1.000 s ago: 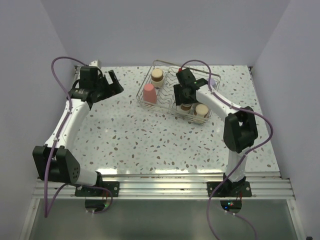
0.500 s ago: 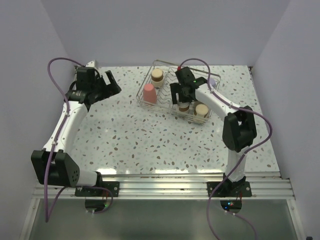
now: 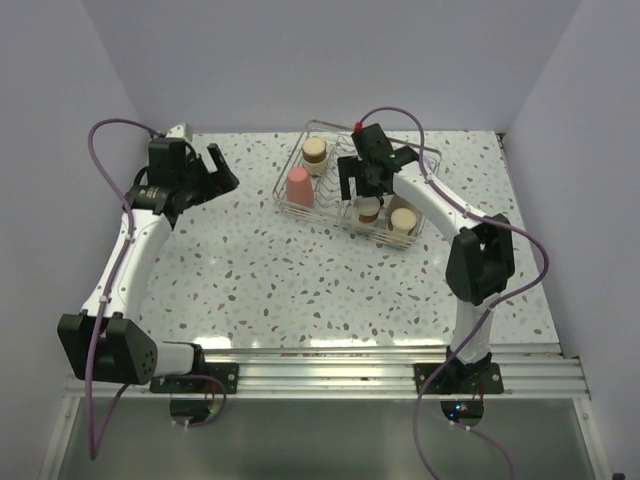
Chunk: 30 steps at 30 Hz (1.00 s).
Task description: Load the cups into the dish rack
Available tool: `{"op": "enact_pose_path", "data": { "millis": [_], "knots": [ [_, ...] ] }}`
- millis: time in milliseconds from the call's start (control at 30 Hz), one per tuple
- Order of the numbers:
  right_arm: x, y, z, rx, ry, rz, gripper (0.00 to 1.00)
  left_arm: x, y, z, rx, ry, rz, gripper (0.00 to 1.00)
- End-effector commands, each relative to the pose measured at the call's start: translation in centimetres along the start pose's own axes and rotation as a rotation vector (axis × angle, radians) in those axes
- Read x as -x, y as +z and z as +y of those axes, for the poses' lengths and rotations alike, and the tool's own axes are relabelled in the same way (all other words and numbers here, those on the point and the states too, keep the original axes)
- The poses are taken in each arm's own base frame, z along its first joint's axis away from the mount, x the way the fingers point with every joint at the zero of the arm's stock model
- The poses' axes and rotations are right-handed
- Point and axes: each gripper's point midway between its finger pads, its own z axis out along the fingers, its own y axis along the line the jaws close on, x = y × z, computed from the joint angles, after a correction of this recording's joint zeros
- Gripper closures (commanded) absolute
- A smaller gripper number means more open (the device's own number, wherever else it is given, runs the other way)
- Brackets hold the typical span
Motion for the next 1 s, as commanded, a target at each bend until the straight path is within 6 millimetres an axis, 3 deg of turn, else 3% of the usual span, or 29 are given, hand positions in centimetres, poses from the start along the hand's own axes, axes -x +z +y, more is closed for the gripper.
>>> {"op": "enact_pose_path", "data": {
  "millis": [0,67,267,300,400,433,500,533,600,667,800,967],
  "knots": [
    [4.7,-6.7,1.2,0.103,0.046,-0.148,0.01,0.7,-1.7,0.5,0.028,-0.004,-0.043,0.0],
    [5.6,-8.3,1.5,0.142,0.049,-0.191,0.02,0.7,-2.0,0.7,0.038,-0.005,-0.046,0.0],
    [7.3,-17.6,2.1,0.33,0.065,-0.424,0.01,0.6,-3.6,0.2,0.007,-0.006,-0.06,0.0],
    [6.8,-20.0,1.8,0.359,0.065,-0.469,0.01,0.5,-4.0,0.1,-0.003,-0.007,-0.063,0.0],
    [5.7,-22.8,1.5,0.414,0.053,-0.534,0.02,-0.8,-4.2,0.0,-0.034,-0.009,-0.046,0.0],
    [5.5,-25.2,0.7,0.422,0.073,-0.582,0.01,-1.8,-4.1,0.2,-0.037,-0.012,-0.022,0.0],
    [4.1,-25.9,-0.6,0.391,0.116,-0.594,0.01,-2.3,-4.6,0.0,-0.052,-0.008,-0.023,0.0],
    [3.7,-27.8,-1.4,0.399,0.152,-0.64,0.01,-2.8,-4.7,0.1,-0.05,-0.007,-0.015,0.0],
    [1.9,-27.9,-2.1,0.387,0.168,-0.63,0.01,-3.1,-5.6,-0.3,-0.067,-0.011,-0.031,0.0],
    [0.3,-29.7,-3.1,0.397,0.198,-0.656,0.02,-3.9,-5.9,-0.3,-0.076,-0.017,-0.019,0.0],
    [-3.1,-31.1,-4.5,0.394,0.289,-0.611,0.01,-4.7,-7.0,-1.0,-0.105,-0.011,-0.032,0.0],
    [-6.6,-33.3,-6.5,0.373,0.377,-0.586,0.01,-6.1,-6.8,0.0,-0.077,-0.011,-0.038,0.0]
  ]
}}
